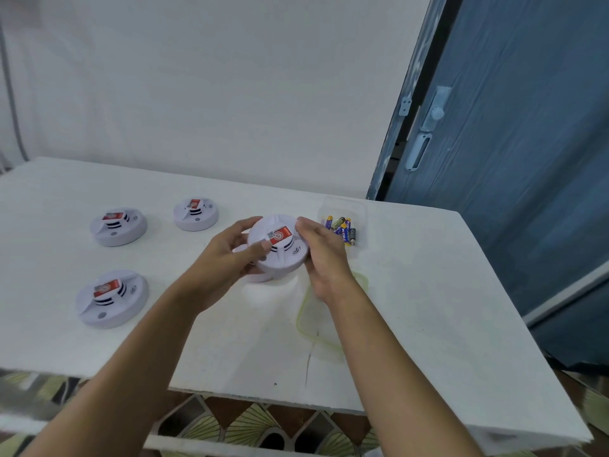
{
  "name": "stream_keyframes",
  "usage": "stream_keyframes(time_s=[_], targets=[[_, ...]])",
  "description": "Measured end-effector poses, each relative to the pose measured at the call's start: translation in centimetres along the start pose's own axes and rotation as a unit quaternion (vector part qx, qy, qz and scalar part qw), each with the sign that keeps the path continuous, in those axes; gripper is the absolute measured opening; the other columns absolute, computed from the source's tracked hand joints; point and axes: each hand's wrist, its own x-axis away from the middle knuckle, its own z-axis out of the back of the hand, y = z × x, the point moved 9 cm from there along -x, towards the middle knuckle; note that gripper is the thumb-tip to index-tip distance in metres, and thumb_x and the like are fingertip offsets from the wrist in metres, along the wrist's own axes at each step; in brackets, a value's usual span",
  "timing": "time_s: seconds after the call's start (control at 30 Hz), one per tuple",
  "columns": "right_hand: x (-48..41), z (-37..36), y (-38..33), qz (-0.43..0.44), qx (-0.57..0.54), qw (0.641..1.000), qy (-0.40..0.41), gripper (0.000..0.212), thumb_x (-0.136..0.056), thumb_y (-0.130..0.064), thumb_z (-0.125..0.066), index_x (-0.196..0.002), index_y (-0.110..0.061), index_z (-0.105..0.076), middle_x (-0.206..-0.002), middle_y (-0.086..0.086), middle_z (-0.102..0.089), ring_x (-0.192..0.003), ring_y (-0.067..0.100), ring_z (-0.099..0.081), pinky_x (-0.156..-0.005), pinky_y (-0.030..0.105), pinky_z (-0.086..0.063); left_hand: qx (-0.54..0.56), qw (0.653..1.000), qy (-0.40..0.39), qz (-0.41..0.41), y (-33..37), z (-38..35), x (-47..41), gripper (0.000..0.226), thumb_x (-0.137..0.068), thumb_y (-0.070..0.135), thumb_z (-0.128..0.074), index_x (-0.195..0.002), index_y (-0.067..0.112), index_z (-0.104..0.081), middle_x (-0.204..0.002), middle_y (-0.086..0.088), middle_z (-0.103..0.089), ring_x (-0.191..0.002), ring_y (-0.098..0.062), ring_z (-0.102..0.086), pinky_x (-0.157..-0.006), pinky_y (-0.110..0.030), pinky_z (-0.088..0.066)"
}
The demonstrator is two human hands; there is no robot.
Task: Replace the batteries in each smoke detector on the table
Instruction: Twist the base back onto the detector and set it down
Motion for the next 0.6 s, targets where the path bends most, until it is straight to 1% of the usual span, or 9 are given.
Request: stream_keyframes(time_s=[0.07, 0.13, 0.2, 0.3, 0.37, 0.43, 0.5, 0.57, 0.6], targets=[[-0.4, -0.8, 0.1, -0.006, -0.038, 0.999, -0.011, 0.025, -0.095, -0.010, -0.065, -0.117, 0.002, -0.067, -0.103, 0.011, -0.072, -0.093, 0.020, -0.069, -0.088, 0.032, -0.056, 0.004, 0.999, 0.036, -0.001, 0.1, 1.3, -0.6, 0.053, -0.084, 0.025, -0.071, -0.133, 0.020, -0.053, -0.122, -0.013, -0.064, -0.103, -0.027, -0.069, -0.090, -0.045, -0.056], [-0.9, -1.6, 0.0, -0.005, -0.047, 0.999, -0.022, 0.021, -0.096, -0.006, -0.061, -0.115, 0.001, -0.065, -0.098, 0.009, -0.071, -0.091, 0.019, -0.068, -0.082, 0.027, -0.057, 0.004, 0.996, 0.091, -0.005, 0.0, 2.5, -1.3, 0.054, -0.083, 0.025, -0.073, -0.132, 0.019, -0.051, -0.120, -0.011, -0.064, -0.098, -0.025, -0.071, -0.087, -0.045, -0.057], [-1.7, -2.2, 0.3, -0.007, -0.017, 1.000, -0.023, 0.025, -0.094, -0.001, -0.059, -0.119, 0.000, -0.065, -0.105, 0.011, -0.072, -0.096, 0.022, -0.068, -0.085, 0.028, -0.057, 0.006, 0.990, 0.144, -0.011, -0.3, 3.6, -2.3, 0.056, -0.082, 0.026, -0.076, -0.131, 0.018, -0.051, -0.121, -0.008, -0.062, -0.096, -0.024, -0.071, -0.084, -0.044, -0.059], [-3.1, -2.9, 0.6, 0.010, 0.056, 0.998, -0.014, 0.033, -0.094, 0.001, -0.056, -0.124, -0.010, -0.067, -0.114, 0.009, -0.074, -0.100, 0.018, -0.071, -0.088, 0.028, -0.057, -0.040, 0.978, 0.201, -0.030, -0.3, 4.7, -3.9, 0.059, -0.078, 0.031, -0.080, -0.128, 0.018, -0.051, -0.121, 0.001, -0.060, -0.096, -0.017, -0.070, -0.080, -0.041, -0.060], [-4.1, -3.2, 0.5, 0.031, 0.108, 0.994, -0.006, 0.033, -0.095, 0.000, -0.053, -0.112, -0.022, -0.071, -0.108, 0.003, -0.076, -0.102, 0.017, -0.071, -0.090, 0.029, -0.057, -0.102, 0.970, 0.215, -0.049, 0.5, 4.8, -4.9, 0.057, -0.078, 0.031, -0.080, -0.125, 0.018, -0.052, -0.113, 0.012, -0.061, -0.092, -0.007, -0.068, -0.076, -0.031, -0.058], [-5.2, -3.5, 0.4, 0.048, 0.161, 0.986, 0.004, 0.037, -0.095, -0.002, -0.051, -0.095, -0.032, -0.072, -0.099, -0.006, -0.075, -0.101, 0.016, -0.069, -0.095, 0.034, -0.056, -0.165, 0.962, 0.209, -0.056, 1.1, 5.0, -6.3, 0.053, -0.078, 0.034, -0.079, -0.123, 0.020, -0.053, -0.105, 0.019, -0.062, -0.088, -0.007, -0.069, -0.073, -0.024, -0.052], [-6.1, -3.7, 0.4, 0.057, 0.211, 0.976, 0.011, 0.035, -0.095, -0.005, -0.049, -0.096, -0.031, -0.073, -0.099, -0.010, -0.074, -0.100, 0.013, -0.068, -0.095, 0.034, -0.056, -0.225, 0.952, 0.202, -0.052, 1.1, 5.6, -7.8, 0.054, -0.078, 0.039, -0.078, -0.123, 0.021, -0.055, -0.108, 0.014, -0.064, -0.090, -0.010, -0.068, -0.078, -0.028, -0.052], [-6.9, -3.8, 0.4, 0.059, 0.246, 0.967, 0.015, 0.032, -0.096, -0.006, -0.048, -0.104, -0.025, -0.071, -0.098, -0.013, -0.072, -0.092, 0.005, -0.065, -0.084, 0.023, -0.054, -0.279, 0.940, 0.194, -0.041, 0.7, 6.4, -9.4, 0.054, -0.078, 0.043, -0.077, -0.123, 0.021, -0.058, -0.114, 0.009, -0.066, -0.093, -0.012, -0.065, -0.083, -0.033, -0.052], [-7.3, -3.9, 0.5, 0.056, 0.259, 0.964, 0.018, 0.031, -0.096, -0.004, -0.046, -0.103, -0.024, -0.070, -0.095, -0.014, -0.070, -0.087, 0.002, -0.062, -0.077, 0.020, -0.050, -0.294, 0.936, 0.190, -0.033, 0.3, 6.7, -10.1, 0.054, -0.078, 0.045, -0.077, -0.123, 0.020, -0.060, -0.115, 0.007, -0.066, -0.094, -0.013, -0.064, -0.085, -0.034, -0.052]])
